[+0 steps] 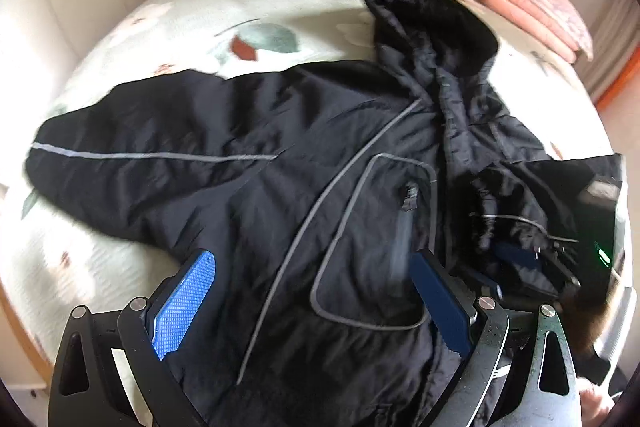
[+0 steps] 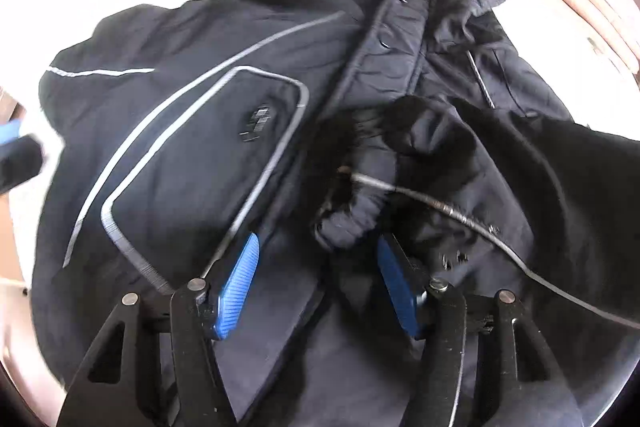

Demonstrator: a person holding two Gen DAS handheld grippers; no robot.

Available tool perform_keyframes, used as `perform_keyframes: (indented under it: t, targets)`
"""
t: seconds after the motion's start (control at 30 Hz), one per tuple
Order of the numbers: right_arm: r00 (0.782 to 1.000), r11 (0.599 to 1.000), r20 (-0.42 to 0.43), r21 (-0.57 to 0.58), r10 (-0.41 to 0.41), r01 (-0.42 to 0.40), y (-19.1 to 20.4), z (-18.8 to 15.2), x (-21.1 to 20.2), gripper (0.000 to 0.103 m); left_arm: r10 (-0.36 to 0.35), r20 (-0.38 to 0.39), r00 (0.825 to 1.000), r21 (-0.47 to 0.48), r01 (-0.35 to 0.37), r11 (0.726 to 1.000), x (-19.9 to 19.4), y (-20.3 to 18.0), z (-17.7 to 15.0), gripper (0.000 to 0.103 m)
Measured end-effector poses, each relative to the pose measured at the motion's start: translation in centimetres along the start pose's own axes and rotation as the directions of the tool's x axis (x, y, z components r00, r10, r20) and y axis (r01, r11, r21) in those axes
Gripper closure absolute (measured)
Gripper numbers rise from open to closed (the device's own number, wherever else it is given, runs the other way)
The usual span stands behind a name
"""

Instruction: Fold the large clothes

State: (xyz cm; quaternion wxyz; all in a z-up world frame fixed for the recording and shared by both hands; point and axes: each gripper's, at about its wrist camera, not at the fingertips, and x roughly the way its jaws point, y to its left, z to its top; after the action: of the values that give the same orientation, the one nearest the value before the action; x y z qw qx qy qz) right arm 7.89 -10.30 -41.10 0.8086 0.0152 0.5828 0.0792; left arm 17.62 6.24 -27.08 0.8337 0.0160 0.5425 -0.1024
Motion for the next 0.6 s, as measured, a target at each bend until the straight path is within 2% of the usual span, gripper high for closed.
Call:
perform_keyframes:
  t: [0.07,0.13,0.2,0.27,0.3,0.33,0.37,0.4,0.43,0.5,0.57,0.6]
  targets:
    - [1.000,1.000,0.027,0.025,0.016,-0.016,-0.6,-0.9,-3.1,0.039,-0.070,-0.006,0.998,0.031,0.070,0.997,0.3,-0.9,0.9,0.004]
    - [0.997,0.997,0.067,0.068,-0.042,0.037,-2.4,-1.9,-6.6,0.039,-0.130,-0.015,0.991,0.070,0.131,0.989,0.7,-2.2,1.5,0.004]
    - [0.984,0.982,0.099,0.137,-0.146,0.132,-4.8,-2.7,-9.3,0.039,-0.211,-0.028,0.977,0.109,0.213,0.971,1.2,-4.5,2.1,0.004]
    - [0.961,0.952,0.105,0.204,-0.254,0.229,-7.7,-3.0,-10.7,0.039,-0.300,-0.061,0.952,0.133,0.306,0.943,2.3,-7.3,2.5,0.005]
    - [0.951,0.936,0.102,0.238,-0.291,0.260,-9.4,-3.2,-10.9,0.041,-0.332,-0.075,0.940,0.137,0.339,0.931,2.8,-8.3,2.6,0.005]
    - [0.947,0.924,0.094,0.266,-0.309,0.275,-10.9,-3.2,-10.8,0.051,-0.357,-0.090,0.930,0.137,0.367,0.920,3.5,-9.4,2.6,0.006]
    - [0.945,0.916,0.084,0.286,-0.317,0.282,-12.8,-3.5,-10.5,0.057,-0.378,-0.112,0.919,0.140,0.391,0.910,4.5,-10.8,2.6,0.011]
    - [0.942,0.909,0.081,0.302,-0.324,0.287,-14.0,-3.6,-10.0,0.063,-0.394,-0.125,0.911,0.141,0.409,0.902,5.2,-11.5,2.6,0.021]
    - [0.941,0.904,0.082,0.315,-0.328,0.287,-15.2,-3.8,-9.4,0.063,-0.405,-0.142,0.903,0.137,0.423,0.896,6.1,-12.2,2.6,0.027]
    - [0.953,0.901,0.051,0.344,-0.300,0.265,-17.4,-4.8,-6.9,0.066,-0.408,-0.195,0.892,0.125,0.436,0.891,8.6,-13.6,2.5,0.047]
    - [0.979,0.912,0.000,0.362,-0.204,0.191,-18.6,-5.0,-2.9,0.066,-0.387,-0.226,0.894,0.120,0.420,0.900,10.7,-14.3,2.2,0.049]
    - [0.982,0.912,-0.025,0.368,-0.187,0.183,-18.9,-5.2,-1.1,0.067,-0.378,-0.228,0.897,0.122,0.411,0.903,11.4,-14.5,2.0,0.050]
